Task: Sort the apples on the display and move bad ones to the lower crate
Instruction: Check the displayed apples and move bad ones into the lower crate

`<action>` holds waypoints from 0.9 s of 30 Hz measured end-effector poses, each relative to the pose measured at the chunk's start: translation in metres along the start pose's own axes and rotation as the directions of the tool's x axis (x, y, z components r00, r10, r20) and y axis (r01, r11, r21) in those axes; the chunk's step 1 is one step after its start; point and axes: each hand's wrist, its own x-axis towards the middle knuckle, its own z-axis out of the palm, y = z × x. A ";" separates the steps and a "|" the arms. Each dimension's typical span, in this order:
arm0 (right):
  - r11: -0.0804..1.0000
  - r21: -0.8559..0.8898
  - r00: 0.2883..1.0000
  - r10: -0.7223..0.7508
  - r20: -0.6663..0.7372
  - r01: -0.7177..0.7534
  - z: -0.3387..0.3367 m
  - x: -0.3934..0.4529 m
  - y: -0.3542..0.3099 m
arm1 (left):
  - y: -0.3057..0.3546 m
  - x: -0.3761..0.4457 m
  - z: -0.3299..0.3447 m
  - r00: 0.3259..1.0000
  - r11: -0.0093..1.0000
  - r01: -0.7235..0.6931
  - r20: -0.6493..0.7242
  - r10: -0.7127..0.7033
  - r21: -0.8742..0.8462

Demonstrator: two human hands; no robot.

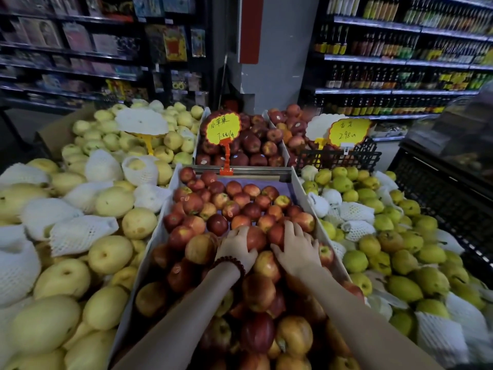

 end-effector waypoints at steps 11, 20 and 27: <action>0.996 0.032 0.994 -0.076 -0.074 0.078 0.009 -0.015 0.027 | 0.008 -0.024 -0.019 0.988 0.995 -0.095 -0.125 0.091 -0.033; 0.980 0.138 0.980 -0.121 -0.155 0.143 -0.006 -0.015 0.035 | 0.005 -0.030 -0.035 0.979 0.993 -0.107 -0.182 0.095 -0.054; 0.777 0.576 0.885 0.053 -0.462 0.253 -0.033 -0.064 0.031 | 0.030 -0.074 -0.039 0.970 0.939 -0.110 -0.243 0.030 -0.325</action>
